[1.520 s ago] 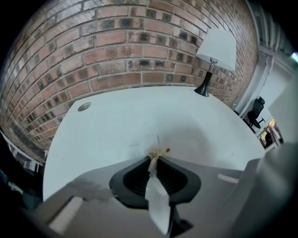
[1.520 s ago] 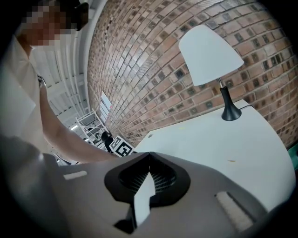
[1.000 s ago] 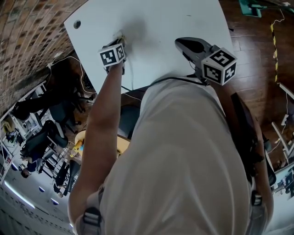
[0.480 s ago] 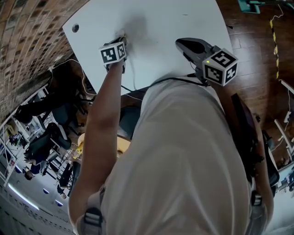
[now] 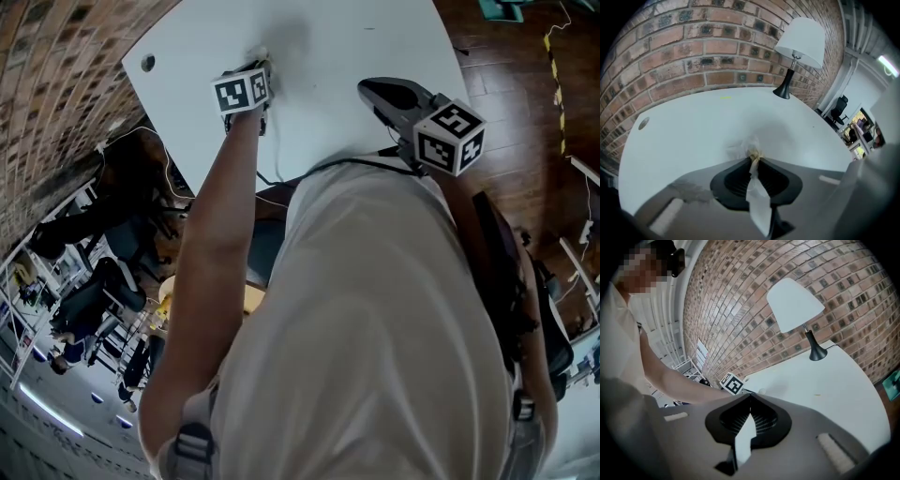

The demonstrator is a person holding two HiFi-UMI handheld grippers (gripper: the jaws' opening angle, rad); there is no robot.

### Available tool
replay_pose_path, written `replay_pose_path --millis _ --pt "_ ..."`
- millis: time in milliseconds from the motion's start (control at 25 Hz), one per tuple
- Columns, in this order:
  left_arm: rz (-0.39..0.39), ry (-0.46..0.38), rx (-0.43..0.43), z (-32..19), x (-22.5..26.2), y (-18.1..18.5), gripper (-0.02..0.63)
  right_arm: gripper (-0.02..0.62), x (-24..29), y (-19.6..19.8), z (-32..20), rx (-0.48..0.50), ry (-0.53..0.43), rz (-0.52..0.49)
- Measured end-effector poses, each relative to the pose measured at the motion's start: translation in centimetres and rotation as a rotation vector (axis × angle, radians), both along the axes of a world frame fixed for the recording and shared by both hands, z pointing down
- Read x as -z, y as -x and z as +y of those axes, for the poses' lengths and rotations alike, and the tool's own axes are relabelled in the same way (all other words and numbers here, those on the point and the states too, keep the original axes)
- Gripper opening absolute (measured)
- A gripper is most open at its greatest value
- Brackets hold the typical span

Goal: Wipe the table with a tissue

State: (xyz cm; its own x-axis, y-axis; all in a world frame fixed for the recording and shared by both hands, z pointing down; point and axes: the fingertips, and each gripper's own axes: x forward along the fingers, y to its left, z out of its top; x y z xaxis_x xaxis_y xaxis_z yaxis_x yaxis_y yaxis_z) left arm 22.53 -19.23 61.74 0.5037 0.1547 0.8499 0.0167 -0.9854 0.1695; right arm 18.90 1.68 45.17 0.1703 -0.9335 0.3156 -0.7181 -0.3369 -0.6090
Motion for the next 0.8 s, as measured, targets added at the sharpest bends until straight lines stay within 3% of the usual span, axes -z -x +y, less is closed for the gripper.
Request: replay_pose_path --millis 160,400,560,800 --pt "0.038 0.042 0.016 1.6 0.3 0.1 0.054 0.008 0.3 -0.5 0.8 -0.030 -0.002 0.005" --pt "0.186 0.179 0.111 1.4 2.9 2.9 0.055 0.009 0.4 -1.0 0.8 -0.043 0.005 0.014" --pt "0.202 0.144 0.096 -1.7 3.8 4.9 0.055 0.009 0.5 -0.8 -3.3 0.014 -0.007 0.047" --pt "0.188 0.111 0.118 0.5 2.8 4.3 0.057 0.008 0.0 -1.9 -2.0 0.091 -0.001 0.062"
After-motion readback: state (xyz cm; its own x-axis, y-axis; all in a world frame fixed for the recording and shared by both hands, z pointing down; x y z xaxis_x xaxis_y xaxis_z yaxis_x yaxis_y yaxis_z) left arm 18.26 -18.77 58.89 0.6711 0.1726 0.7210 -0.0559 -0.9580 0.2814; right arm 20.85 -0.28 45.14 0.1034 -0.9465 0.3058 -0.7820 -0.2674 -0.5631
